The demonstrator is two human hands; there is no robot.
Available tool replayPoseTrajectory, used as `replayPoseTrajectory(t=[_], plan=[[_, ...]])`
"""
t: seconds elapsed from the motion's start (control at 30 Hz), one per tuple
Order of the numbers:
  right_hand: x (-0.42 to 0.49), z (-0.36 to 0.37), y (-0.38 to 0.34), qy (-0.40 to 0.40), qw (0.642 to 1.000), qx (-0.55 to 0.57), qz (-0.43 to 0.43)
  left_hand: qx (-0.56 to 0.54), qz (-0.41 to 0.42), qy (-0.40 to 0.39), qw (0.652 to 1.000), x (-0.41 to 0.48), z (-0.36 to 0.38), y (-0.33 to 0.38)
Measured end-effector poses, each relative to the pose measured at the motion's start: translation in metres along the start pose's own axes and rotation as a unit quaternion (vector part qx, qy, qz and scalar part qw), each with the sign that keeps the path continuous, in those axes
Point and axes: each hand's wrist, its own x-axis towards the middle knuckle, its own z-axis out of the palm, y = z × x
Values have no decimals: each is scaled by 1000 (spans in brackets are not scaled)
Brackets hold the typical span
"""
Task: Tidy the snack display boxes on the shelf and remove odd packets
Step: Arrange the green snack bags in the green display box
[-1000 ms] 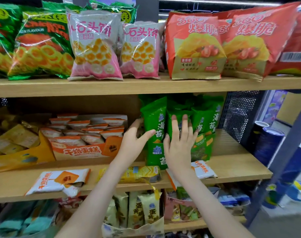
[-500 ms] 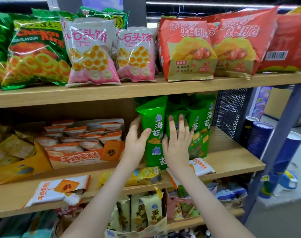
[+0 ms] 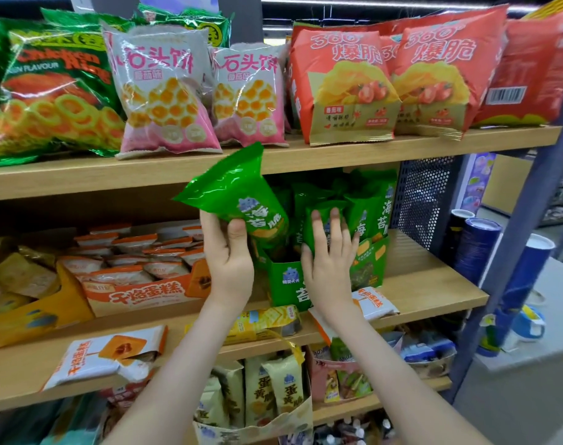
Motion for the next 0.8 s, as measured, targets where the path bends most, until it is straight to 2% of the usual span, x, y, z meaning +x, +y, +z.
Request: replayPoseTrajectory(t=[0.13,0.27,0.33,0.4,0.43,0.5,0.57,0.7,0.8], plan=[[1,-3,0,-16,1000,-8,5,10,29,11,999,-4,-18,22],[-2,-13,-10,-37,999,-29,28,35,-42,8,998,-22,-53,37],[-7,-26,-24,-43,998,20,30,59,-86,-17,994,-33,-71,48],[-11,-46,-47,-65,987,142,31,77,-135,-69,985,-48,-87,60],[-14,-57,-61,-95,970,222,39,84,-166,-97,978,-58,-96,63],[-22,-79,-88,-180,911,365,70,105,-233,-146,956,-83,-116,66],[-34,-86,-109,-265,857,430,101,134,-290,-171,932,-112,-140,64],[-78,-69,-137,-410,819,388,100,161,-385,-168,893,-161,-184,71],[-114,-56,-150,-489,772,383,137,186,-434,-170,865,-190,-213,77]])
